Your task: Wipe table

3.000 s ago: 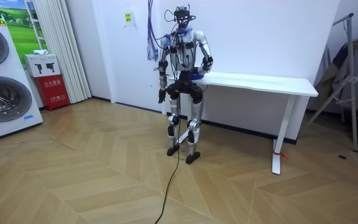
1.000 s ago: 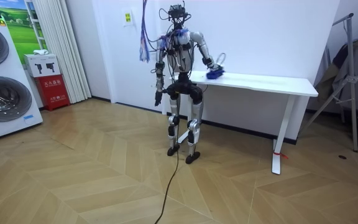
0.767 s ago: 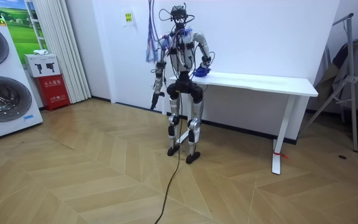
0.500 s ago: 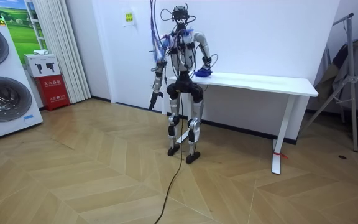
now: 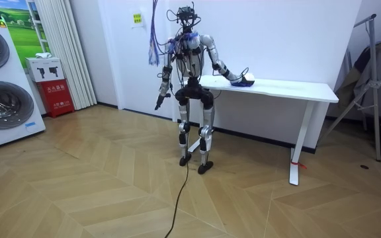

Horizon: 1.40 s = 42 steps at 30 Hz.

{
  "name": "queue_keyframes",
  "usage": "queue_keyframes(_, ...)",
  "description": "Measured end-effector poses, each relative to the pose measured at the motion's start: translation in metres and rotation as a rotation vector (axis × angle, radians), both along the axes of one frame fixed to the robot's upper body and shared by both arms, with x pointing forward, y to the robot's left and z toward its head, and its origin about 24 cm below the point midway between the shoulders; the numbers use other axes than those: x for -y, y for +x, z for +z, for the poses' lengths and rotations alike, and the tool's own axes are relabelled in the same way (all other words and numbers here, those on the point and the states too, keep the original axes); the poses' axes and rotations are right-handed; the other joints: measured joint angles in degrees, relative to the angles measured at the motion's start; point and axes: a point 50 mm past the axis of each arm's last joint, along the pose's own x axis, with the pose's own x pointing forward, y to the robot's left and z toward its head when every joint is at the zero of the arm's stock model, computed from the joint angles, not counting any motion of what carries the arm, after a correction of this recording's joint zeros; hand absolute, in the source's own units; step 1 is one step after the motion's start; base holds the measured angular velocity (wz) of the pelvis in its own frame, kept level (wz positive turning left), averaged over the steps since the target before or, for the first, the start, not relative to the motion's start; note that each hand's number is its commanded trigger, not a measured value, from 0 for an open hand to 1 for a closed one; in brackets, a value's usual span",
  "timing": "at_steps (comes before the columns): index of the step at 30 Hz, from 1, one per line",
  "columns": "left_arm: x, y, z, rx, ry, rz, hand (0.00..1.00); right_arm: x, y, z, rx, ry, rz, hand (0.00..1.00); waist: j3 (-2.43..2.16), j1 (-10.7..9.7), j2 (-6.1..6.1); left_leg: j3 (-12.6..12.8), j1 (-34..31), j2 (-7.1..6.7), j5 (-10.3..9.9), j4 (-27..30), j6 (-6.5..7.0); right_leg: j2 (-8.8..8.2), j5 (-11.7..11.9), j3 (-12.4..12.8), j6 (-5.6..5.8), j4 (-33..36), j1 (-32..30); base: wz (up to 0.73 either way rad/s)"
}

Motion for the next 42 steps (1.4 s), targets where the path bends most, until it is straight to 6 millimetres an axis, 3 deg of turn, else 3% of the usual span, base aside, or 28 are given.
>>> queue_keyframes(7, 0.011, -0.002, -0.005, -0.022, -0.039, -0.028, 0.0, -0.014, 0.029, 0.007, -0.004, -0.012, 0.064, 1.0, 0.24, 1.25, 0.48, 1.8, -0.01, 0.59, 0.25, -0.12, -0.35, 0.3, 0.0, 0.56, 0.0, 0.08, -0.73, -0.17)
queue_keyframes(9, 0.018, 0.005, -0.009, -0.02, -0.064, -0.031, 0.0, -0.039, 0.052, 0.015, -0.026, -0.06, 0.213, 1.0, 0.49, 3.93, 0.87, 4.56, -0.82, 1.86, 0.26, -0.22, -0.96, 1.2, 0.55, 2.25, -0.86, 0.22, -2.6, -0.67)
queue_keyframes(10, 0.02, 0.008, -0.009, -0.015, -0.07, -0.039, 0.0, -0.048, 0.06, 0.019, -0.026, -0.074, 0.272, 1.0, 0.65, 4.3, 0.86, 4.9, -1.23, 2.1, 0.37, -0.22, -1.16, 1.39, 0.7, 2.23, -1.11, 0.25, -3.16, -0.35)
queue_keyframes(11, 0.024, 0.013, -0.011, -0.015, -0.081, -0.069, 0.0, -0.068, 0.078, 0.026, -0.015, -0.099, 0.398, 1.0, 1.51, 4.61, 0.79, 4.95, -1.87, 2.47, 0.6, -0.18, -1.5, 1.77, 0.99, 2.23, -1.55, 0.21, -3.74, -0.1)
queue_keyframes(12, 0.029, 0.02, -0.012, -0.004, -0.091, -0.099, 0.0, -0.091, 0.095, 0.032, 0.004, -0.102, 0.506, 1.0, 1.81, 5.39, 0.85, 4.97, -2.78, 2.81, 0.8, -0.09, -1.82, 2.11, 1.21, 2.24, -1.9, 0.15, -4.77, 0.0)
queue_keyframes(15, 0.038, 0.027, -0.014, 0.004, -0.116, -0.139, 0.0, -0.135, 0.121, 0.049, 0.035, -0.123, 0.735, 1.0, 2.34, 7.38, 1.18, 4.55, -3.96, 3.02, 1.15, -0.22, -2.39, 2.67, 1.35, 1.87, -2.12, -0.02, -6.02, 0.08)
queue_keyframes(16, 0.038, 0.026, -0.014, 0.001, -0.118, -0.139, 0.0, -0.139, 0.123, 0.049, 0.033, -0.123, 0.762, 1.0, 2.33, 7.7, 1.23, 4.15, -3.99, 3.0, 1.21, -0.31, -2.46, 2.69, 1.34, 1.41, -2.13, -0.03, -6.02, 0.31)
queue_keyframes(19, 0.037, 0.012, -0.014, -0.037, -0.128, -0.112, 0.0, -0.14, 0.125, 0.051, 0.028, -0.143, 0.783, 1.0, 2.06, 8.12, 0.99, 2.56, -3.73, 2.83, 1.86, -1.0, -2.59, 2.69, 1.34, 0.64, -2.12, -0.17, -5.69, 0.32)
queue_keyframes(22, 0.034, -0.01, -0.013, -0.088, -0.13, -0.069, 0.0, -0.133, 0.11, 0.041, 0.019, -0.133, 0.777, 1.0, 1.86, 6.28, 0.95, 1.31, -3.17, 2.74, 1.86, -0.99, -2.6, 2.48, 1.33, -0.27, -2.11, -0.3, -4.42, 0.34)
queue_keyframes(25, 0.028, -0.009, -0.011, -0.071, -0.115, -0.037, 0.0, -0.12, 0.095, 0.032, 0.032, -0.113, 0.721, 1.0, 1.53, 4.47, 0.52, 0.55, -2.89, 1.9, 1.85, -0.9, -2.58, 1.76, 1.13, -0.84, -1.78, -1.22, -2.82, 0.33)
queue_keyframes(27, 0.023, -0.004, -0.01, -0.043, -0.097, -0.023, 0.0, -0.103, 0.082, 0.027, 0.042, -0.121, 0.639, 1.0, 1.34, 4.13, 0.75, 0.87, -2.88, 1.53, 1.73, -0.93, -2.36, 1.31, 1.05, -0.87, -1.64, -0.99, -2.77, 0.11)
queue_keyframes(32, 0.017, 0.005, -0.007, -0.01, -0.07, -0.03, 0.0, -0.093, 0.074, 0.019, 0.039, -0.099, 0.55, 1.0, 0.82, 3.6, 1.24, 1.68, -2.58, 1.34, 1.16, -0.96, -1.31, 1.05, 1.04, -0.79, -1.62, -0.89, -2.27, -0.15)
queue_keyframes(36, 0.025, 0.016, -0.009, 0.009, -0.078, -0.055, 0.0, -0.097, 0.083, 0.02, 0.023, -0.071, 0.556, 1.0, 0.76, 4.31, 1.47, 2.01, -1.88, 1.23, 1.06, -0.89, -1.09, 1.01, 0.87, 0.36, -1.35, -0.8, -2.06, -0.1)
queue_keyframes(41, 0.042, 0.023, -0.014, -0.003, -0.119, -0.114, 0.0, -0.122, 0.11, 0.029, 0.0, -0.049, 0.623, 1.0, 0.9, 5.69, 1.5, 4.44, -2.02, 2.27, 1.31, -1.14, -1.66, 1.67, 0.88, 0.66, -1.35, -0.84, -3.32, -0.29)
queue_keyframes(42, 0.045, 0.026, -0.015, 0.001, -0.126, -0.124, 0.0, -0.129, 0.117, 0.031, -0.007, -0.049, 0.646, 1.0, 0.97, 6.96, 1.5, 5.43, -2.05, 2.74, 1.5, -1.55, -1.97, 1.96, 1.04, 0.85, -1.62, -0.64, -4.1, -0.32)
